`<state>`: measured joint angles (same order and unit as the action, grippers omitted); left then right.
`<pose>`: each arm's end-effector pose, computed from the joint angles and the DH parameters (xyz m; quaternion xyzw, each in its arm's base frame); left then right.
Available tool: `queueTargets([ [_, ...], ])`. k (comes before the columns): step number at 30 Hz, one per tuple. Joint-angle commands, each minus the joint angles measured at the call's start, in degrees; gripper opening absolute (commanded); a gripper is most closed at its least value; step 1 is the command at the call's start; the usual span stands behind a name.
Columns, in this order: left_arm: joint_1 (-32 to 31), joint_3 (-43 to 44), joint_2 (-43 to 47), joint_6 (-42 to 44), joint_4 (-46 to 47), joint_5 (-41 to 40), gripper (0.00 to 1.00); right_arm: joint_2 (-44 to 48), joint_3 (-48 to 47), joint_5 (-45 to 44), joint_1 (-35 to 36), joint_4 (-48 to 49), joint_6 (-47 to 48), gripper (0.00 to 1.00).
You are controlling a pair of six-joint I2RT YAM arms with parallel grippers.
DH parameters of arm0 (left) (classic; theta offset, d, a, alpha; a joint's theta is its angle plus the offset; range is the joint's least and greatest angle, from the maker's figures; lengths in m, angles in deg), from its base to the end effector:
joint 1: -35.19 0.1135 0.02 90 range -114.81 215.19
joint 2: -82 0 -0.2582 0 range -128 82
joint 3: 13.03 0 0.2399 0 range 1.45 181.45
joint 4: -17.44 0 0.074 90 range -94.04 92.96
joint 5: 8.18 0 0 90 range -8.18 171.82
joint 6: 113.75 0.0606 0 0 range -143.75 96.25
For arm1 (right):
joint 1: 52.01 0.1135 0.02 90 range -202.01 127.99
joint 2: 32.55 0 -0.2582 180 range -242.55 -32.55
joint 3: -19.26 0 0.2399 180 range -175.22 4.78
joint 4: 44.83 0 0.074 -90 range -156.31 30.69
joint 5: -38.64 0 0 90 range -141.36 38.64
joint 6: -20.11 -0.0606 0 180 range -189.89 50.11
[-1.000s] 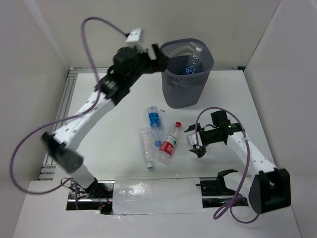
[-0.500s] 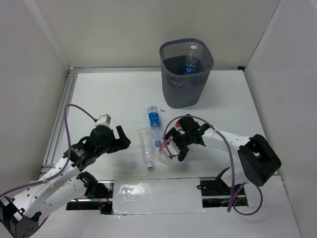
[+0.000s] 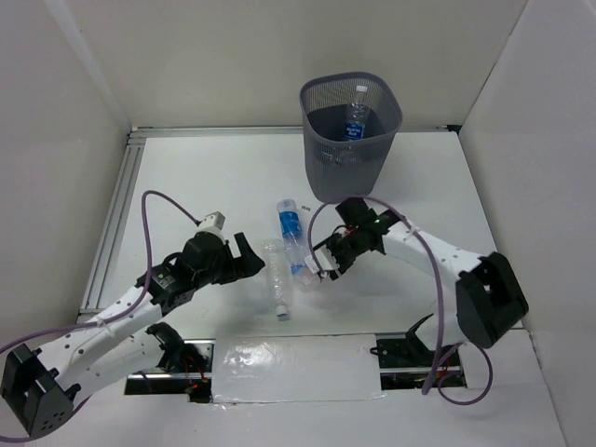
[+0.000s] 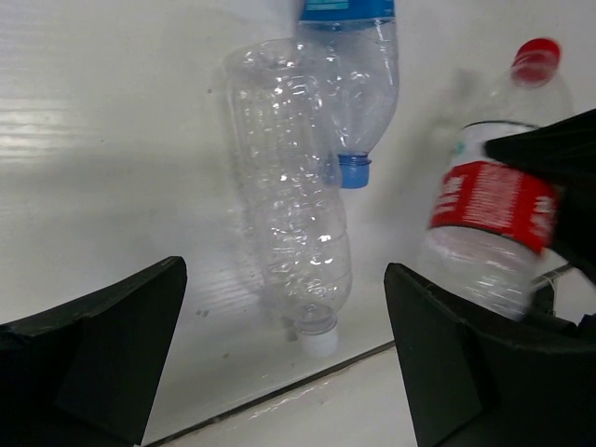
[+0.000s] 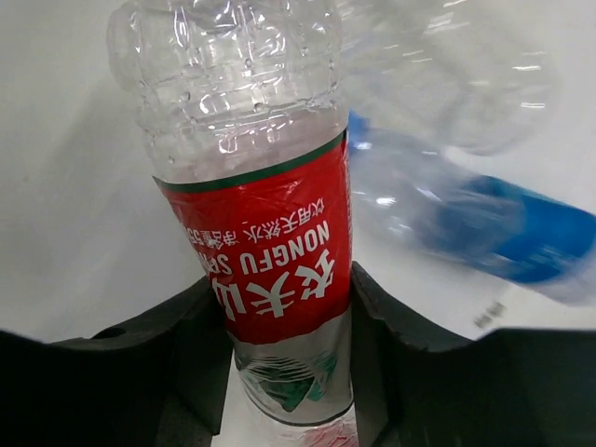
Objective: Put the plastic bottles in the bin
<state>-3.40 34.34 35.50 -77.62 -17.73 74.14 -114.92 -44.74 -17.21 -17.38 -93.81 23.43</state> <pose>0.1558 -0.1140 0.2289 -0.1483 0.8702 -0.2956 0.3652 0.1956 0.1764 0.1792 -0.8676 0.3594 0.1590 0.3047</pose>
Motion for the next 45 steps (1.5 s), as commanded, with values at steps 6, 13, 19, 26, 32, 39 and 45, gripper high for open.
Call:
queueTargets([
  [6,-1.23,-0.8,-7.62,2.63,12.51,4.61,1.0,11.7,-29.74,12.62,1.14,-1.14,-34.21,0.29],
  [13,-3.51,0.34,-14.05,6.4,13.65,3.38,1.0,6.01,-40.47,-8.53,-2.8,22.08,-57.71,0.35],
  [19,-5.97,-0.19,-16.87,7.02,16.29,2.06,1.0,-7.27,-47.24,-11.29,-14.23,27.37,-60.71,0.44],
  [26,-8.16,-0.19,-22.74,7.55,18.31,-1.45,1.0,-16.77,-57.61,-5.34,-20.04,19.83,-65.18,1.0],
  [32,-10.62,1.74,-29.25,6.23,18.42,-6.99,1.0,-7.65,-51.93,0.03,-20.75,20.79,-70.99,1.0],
  [39,-13.0,5.61,-31.47,5.0,12.62,-10.33,0.28,3.69,-44.63,10.31,-18.99,12.09,-72.4,0.96],
  [45,-15.82,13.24,-12.95,7.36,3.29,-14.63,0.14,15.38,-28.49,8.22,-18.99,5.95,-68.1,0.02],
])
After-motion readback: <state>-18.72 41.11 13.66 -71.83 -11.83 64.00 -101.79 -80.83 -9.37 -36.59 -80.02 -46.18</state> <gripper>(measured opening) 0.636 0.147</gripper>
